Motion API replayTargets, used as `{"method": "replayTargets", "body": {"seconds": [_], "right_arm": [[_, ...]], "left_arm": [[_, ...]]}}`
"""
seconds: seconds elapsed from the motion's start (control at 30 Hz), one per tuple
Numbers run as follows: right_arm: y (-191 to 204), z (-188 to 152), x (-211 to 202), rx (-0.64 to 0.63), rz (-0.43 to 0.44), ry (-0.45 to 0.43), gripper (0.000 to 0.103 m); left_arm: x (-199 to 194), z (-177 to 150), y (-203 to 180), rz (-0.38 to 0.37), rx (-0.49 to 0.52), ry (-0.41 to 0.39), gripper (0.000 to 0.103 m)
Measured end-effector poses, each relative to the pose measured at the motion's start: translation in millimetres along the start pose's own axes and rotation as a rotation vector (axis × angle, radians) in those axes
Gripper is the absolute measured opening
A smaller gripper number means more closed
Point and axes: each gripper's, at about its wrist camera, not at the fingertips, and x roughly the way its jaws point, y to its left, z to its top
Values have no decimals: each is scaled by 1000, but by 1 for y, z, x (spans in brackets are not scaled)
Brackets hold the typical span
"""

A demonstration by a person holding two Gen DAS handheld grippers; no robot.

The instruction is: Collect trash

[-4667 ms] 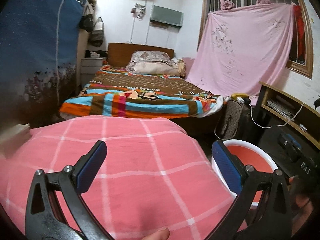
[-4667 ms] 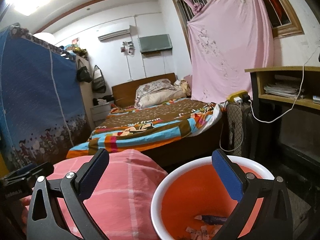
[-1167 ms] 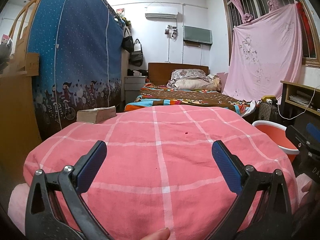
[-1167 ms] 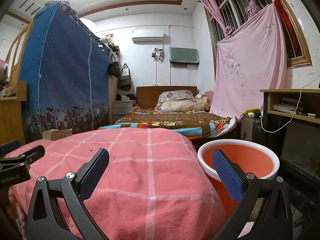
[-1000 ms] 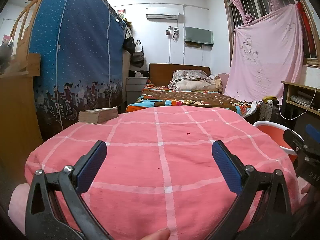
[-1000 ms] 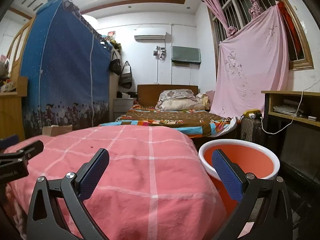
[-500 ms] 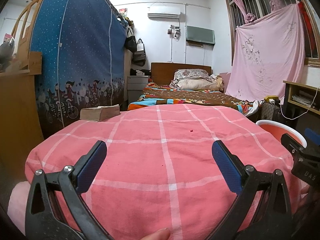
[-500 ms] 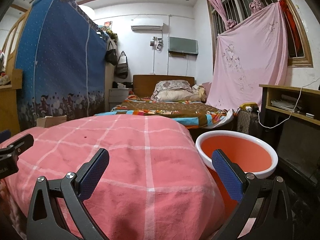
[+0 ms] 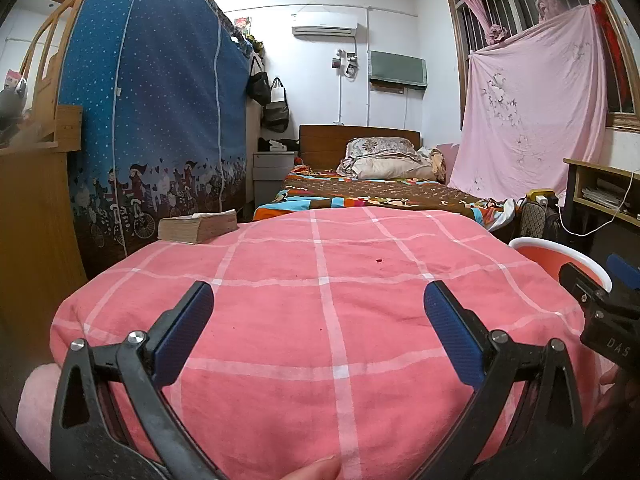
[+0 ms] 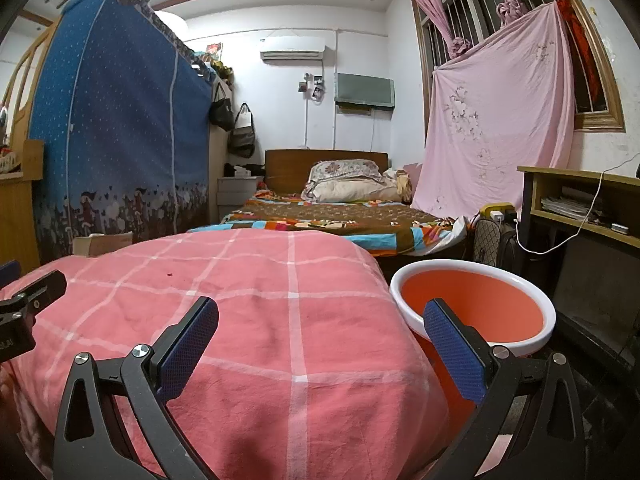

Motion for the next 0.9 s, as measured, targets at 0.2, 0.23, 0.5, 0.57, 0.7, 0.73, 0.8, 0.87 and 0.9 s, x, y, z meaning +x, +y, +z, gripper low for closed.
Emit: {"method": "replayTargets", "body": {"seconds": [0.2,0.23,0.5,0.57,0.7,0.73,0.8,0.87,0.9], "right_arm": [[-1,0,0,1,0,0,103],[-1,0,0,1,0,0,103],[-1,0,0,1,1,-1,103],[-2,0,0,1,1,0,103],[-2,0,0,1,1,-1,103],[-2,0,0,1,1,-1,103],[-2,0,0,2,1,-1,103],[-2,0,0,2,1,-1,103],[-2,0,0,2,1,-2,103]], "left_arm": [[0,0,0,0,-1,1,91],[0,0,0,0,-1,0,91],[0,0,0,0,0,2,91],[0,0,0,0,0,2,91],[0,0,0,0,-2,2,91],[0,0,0,0,-1,1,91],[0,0,0,0,-1,1,91],[0,0,0,0,0,2,91],[0,0,0,0,0,3,91]]}}
